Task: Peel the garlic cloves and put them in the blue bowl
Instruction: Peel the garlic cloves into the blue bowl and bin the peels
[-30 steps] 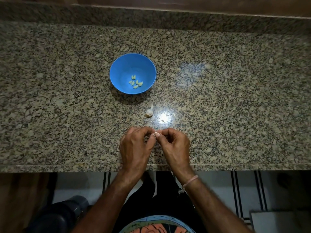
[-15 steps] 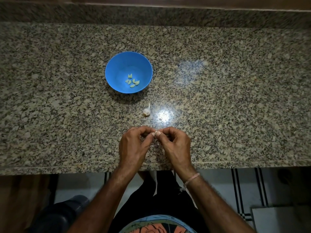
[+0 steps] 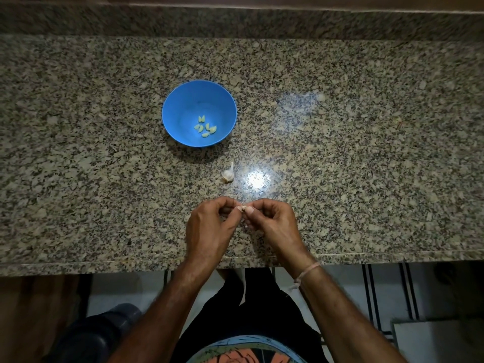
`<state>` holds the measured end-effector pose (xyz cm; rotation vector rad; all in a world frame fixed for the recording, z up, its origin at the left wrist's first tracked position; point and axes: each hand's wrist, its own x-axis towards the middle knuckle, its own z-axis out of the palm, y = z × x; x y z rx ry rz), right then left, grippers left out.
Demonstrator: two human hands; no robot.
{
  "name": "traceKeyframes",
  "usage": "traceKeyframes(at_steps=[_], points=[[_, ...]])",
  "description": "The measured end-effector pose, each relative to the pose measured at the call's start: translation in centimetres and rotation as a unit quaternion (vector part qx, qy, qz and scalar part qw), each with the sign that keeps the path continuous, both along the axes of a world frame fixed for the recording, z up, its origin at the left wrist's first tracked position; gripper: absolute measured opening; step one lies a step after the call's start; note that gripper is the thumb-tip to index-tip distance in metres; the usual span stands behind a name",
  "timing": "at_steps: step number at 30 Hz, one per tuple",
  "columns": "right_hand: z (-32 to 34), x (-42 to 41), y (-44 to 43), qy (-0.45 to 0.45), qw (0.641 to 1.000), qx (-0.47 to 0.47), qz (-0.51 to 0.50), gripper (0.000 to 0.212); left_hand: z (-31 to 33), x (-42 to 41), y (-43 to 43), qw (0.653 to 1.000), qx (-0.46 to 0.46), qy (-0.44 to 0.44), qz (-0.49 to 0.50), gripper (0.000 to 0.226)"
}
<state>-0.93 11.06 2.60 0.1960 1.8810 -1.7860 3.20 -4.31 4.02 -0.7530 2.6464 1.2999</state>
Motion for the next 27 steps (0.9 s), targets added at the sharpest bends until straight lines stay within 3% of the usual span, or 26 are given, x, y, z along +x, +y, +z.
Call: traceKeyframes(at_steps=[5,13,21,27], points=[[-0.3,0.0,-0.1,-0.014,1.0,-0.015,-0.012,0.017,-0.4,-0.1,0.0,0.996,0.078,-0.021,0.038,0.011],[-0.9,-0.3,-0.5,-0.156,0.973,-0.133,-0.101,0.014,-0.9,-0.4,0.4,0.994,0.087,-0.045,0.039,0.006],[-0.4,-1.3,0.1,-0.183,0.973,-0.136,-0.038,0.012,-1.0,-1.3,0.3,0.991,0.127,0.003,0.04,0.011],[-0.1,-2.0,0.8,-0.18,0.976,-0.125,0.004,0.015,-0.7,-1.6,0.0,0.97,0.24,0.027,0.04,0.007]])
